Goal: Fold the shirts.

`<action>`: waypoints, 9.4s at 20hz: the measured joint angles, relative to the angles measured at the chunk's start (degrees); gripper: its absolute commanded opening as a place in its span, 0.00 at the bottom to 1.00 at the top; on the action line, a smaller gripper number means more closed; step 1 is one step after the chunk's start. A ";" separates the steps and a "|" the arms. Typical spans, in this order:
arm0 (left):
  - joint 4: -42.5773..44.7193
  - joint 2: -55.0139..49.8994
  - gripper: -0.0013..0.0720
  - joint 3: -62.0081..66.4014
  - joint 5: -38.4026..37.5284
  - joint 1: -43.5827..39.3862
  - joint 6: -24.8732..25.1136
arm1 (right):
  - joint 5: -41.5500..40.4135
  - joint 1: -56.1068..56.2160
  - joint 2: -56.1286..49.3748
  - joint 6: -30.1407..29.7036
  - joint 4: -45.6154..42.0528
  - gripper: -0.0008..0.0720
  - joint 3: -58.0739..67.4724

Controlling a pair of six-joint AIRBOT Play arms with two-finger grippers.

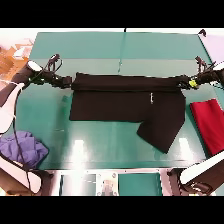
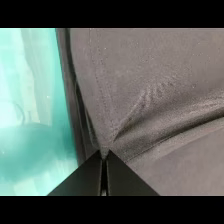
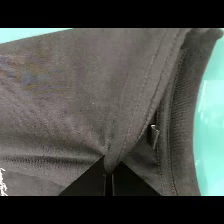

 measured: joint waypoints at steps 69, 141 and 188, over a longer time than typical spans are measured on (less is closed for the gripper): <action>-13.55 33.44 0.17 -57.11 35.43 -15.43 -27.04 | -1.55 -18.82 52.30 18.25 -1.53 0.60 -69.51; -4.72 -5.64 0.09 23.65 -13.09 -4.22 -22.75 | 18.91 -8.57 -12.63 -7.91 17.03 0.03 2.27; 12.07 0.57 0.05 32.09 -28.57 1.57 -16.33 | -20.39 54.66 -2.80 15.43 20.87 0.75 10.43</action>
